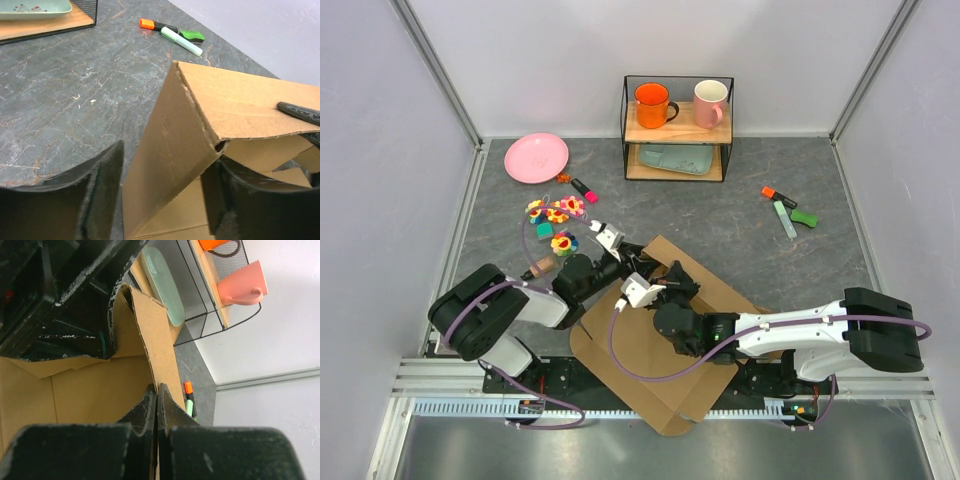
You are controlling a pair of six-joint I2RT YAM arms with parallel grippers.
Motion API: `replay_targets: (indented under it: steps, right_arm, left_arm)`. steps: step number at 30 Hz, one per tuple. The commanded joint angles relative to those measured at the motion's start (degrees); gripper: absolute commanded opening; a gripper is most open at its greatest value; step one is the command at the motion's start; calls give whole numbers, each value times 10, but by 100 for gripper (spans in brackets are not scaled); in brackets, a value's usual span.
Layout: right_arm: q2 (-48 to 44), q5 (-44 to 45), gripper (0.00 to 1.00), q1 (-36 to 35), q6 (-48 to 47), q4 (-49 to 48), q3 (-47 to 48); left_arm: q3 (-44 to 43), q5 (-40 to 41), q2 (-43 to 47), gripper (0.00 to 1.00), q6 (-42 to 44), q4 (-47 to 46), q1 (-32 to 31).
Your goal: Fold the paper box
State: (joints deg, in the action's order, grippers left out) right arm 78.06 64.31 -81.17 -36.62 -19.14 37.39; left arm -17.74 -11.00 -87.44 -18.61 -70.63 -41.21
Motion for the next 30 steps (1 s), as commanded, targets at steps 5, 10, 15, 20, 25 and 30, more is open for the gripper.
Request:
replay_targets:
  steps: [5,10,15,20,25,30]
  right_arm:
    - [32,-118,0,-8,67,74,-14]
    - [25,-108,0,-7,70,85,-6]
    - [2,-83,9,-7,86,98,12]
    - [-51,-53,52,-8,122,103,36]
    - [-113,-43,94,-8,149,115,75]
    - [-149,-34,95,-7,175,115,93]
  left_arm:
    - [-13,6,-25,24,57,-57,0]
    - [-12,2,-19,2,57,-46,-1]
    - [-26,32,26,2,71,32,-9]
    - [-60,82,77,2,94,181,-24]
    - [-56,128,107,2,102,226,-28]
    - [-50,157,111,2,118,233,-36]
